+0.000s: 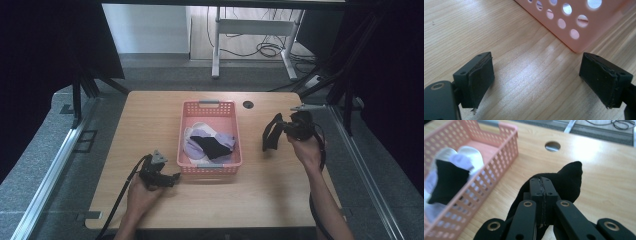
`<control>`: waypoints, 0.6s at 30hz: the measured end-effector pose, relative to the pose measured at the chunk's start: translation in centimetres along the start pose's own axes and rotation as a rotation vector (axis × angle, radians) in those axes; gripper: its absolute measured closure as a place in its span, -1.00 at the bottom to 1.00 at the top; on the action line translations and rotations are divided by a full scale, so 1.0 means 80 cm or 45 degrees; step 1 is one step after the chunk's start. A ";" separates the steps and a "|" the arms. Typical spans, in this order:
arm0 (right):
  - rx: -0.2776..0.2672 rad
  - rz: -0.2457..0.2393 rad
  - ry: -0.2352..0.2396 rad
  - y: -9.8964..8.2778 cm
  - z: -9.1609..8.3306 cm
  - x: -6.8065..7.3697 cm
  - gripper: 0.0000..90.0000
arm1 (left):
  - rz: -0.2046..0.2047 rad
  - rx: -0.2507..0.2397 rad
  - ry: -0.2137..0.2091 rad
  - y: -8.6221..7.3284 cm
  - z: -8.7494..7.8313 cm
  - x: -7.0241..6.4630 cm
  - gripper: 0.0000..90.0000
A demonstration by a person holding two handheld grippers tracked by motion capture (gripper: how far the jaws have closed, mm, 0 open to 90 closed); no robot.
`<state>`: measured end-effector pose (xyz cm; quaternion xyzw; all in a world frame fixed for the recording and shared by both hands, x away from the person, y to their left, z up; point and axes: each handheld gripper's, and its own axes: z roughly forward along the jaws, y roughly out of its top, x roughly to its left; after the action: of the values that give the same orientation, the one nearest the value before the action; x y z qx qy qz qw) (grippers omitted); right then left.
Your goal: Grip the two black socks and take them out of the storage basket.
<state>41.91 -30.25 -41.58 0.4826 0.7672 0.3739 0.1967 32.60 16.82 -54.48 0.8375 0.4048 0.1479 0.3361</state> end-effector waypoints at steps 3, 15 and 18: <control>0.031 0.006 -0.010 -0.014 0.012 -0.004 1.00 | 0.000 0.000 0.000 0.000 0.000 0.000 -0.73; 0.116 0.033 -0.024 -0.053 0.044 -0.015 0.98 | -0.001 0.000 0.000 0.000 0.000 0.000 -0.73; 0.096 0.041 -0.003 -0.052 0.038 -0.016 0.87 | -0.001 0.000 0.000 0.000 0.000 0.000 -0.73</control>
<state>42.05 -31.30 -46.78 0.5024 0.7727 0.3471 0.1734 32.60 16.82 -54.48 0.8374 0.4050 0.1478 0.3362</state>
